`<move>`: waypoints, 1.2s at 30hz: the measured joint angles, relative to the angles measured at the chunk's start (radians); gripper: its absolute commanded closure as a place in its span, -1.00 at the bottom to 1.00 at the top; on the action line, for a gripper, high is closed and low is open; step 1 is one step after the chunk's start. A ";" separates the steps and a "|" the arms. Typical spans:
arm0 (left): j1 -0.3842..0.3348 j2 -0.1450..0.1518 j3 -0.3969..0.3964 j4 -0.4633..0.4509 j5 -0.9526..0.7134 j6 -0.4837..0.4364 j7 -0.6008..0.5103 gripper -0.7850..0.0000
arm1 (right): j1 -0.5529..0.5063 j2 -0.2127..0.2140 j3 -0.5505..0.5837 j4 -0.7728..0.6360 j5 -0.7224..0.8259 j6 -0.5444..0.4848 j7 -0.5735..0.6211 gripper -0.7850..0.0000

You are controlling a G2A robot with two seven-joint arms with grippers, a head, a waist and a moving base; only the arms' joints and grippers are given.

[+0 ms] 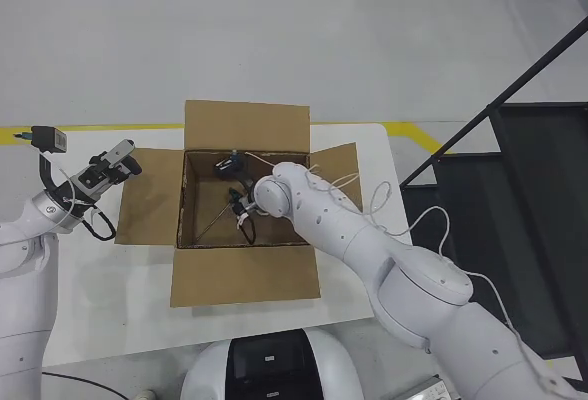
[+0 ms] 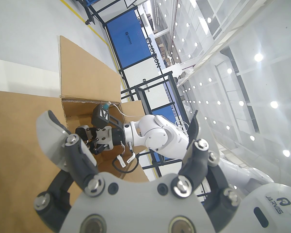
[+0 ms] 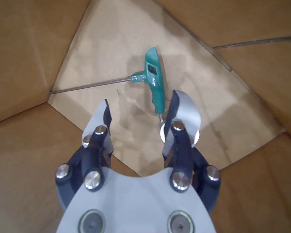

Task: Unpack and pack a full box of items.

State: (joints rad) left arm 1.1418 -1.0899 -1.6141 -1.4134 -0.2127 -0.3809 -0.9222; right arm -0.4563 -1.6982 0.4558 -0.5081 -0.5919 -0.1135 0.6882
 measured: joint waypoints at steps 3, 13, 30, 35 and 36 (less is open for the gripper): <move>0.000 0.000 0.000 0.000 0.000 0.000 0.000 -1.00 | 0.007 -0.018 -0.002 0.041 -0.001 -0.008 -0.012 0.09; 0.000 0.000 0.000 0.000 0.000 0.000 0.000 -1.00 | 0.028 -0.068 -0.003 0.143 -0.007 -0.023 -0.026 0.19; 0.000 0.000 0.000 0.000 0.000 0.000 0.000 -1.00 | 0.056 -0.105 0.022 0.235 -0.008 -0.065 -0.041 1.00; 0.000 0.000 0.000 0.000 0.000 0.000 0.000 -1.00 | 0.060 -0.098 0.035 0.238 -0.015 -0.067 -0.056 1.00; 0.000 0.000 0.000 0.000 0.000 0.000 0.000 -1.00 | 0.060 -0.095 0.038 0.236 -0.018 -0.066 -0.056 1.00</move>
State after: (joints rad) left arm 1.1418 -1.0899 -1.6141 -1.4134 -0.2127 -0.3809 -0.9222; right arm -0.3961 -1.7932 0.4935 -0.2722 -0.6101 -0.1795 0.6320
